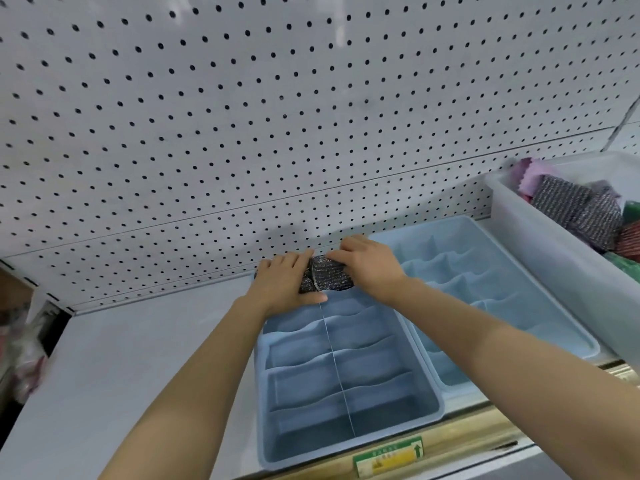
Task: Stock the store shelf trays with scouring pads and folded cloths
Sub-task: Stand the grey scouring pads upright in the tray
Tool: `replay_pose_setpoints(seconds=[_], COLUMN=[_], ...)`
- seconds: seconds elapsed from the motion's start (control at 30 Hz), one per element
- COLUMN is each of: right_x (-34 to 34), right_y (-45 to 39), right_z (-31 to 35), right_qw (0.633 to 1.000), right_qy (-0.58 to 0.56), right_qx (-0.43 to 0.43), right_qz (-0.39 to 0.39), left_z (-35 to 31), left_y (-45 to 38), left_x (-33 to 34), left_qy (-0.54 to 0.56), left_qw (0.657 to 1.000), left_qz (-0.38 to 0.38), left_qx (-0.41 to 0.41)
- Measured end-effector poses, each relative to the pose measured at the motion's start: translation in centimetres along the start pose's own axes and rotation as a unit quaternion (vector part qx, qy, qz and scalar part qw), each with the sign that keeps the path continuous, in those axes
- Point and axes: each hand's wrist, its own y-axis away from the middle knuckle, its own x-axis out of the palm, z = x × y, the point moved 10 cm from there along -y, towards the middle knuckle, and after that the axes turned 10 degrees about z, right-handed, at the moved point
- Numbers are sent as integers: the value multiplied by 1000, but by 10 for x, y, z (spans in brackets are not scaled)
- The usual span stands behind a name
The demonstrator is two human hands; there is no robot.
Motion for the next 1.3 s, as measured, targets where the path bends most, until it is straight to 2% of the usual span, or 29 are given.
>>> replay_pose_setpoints(seconds=[0.1,0.13,0.27,0.4,0.47,0.53,0.63,0.7,0.9,1.13,1.3], right_x=[2,10,61,66,58,40,-1,-32,-109,-169,-192], right_y=[-1,-2,6,5,7,12,24,41,106,199,243], right_z=[9,9,0,-2,2,0,-15,-35,-114,-214,-279], right_qw=[996,997,979,973,978,986,995,993,977,951,935], right_qy=[76,78,137,140,100,55,24,17,24,70,96], right_qx=[-25,-25,11,24,33,57,84,112,200,282,329], right_qz=[-27,-10,150,181,181,146,55,17,-68,-101,-88], left_z=[-1,-2,-7,-11,-9,-13,-36,-67,-176,-296,-390], left_y=[1,1,1,3,2,0,-1,-6,-32,-84,-135], left_x=[-3,-4,-2,0,-1,-12,-50,-75,-122,-149,-148], left_qy=[6,-1,-21,-34,-5,21,12,1,24,59,90], left_qw=[1000,1000,999,999,998,997,1000,998,986,982,983], left_qz=[-19,-26,-12,14,55,65,-10,-52,-110,-107,-51], left_qx=[-12,-17,-37,-36,-39,-32,2,34,120,146,153])
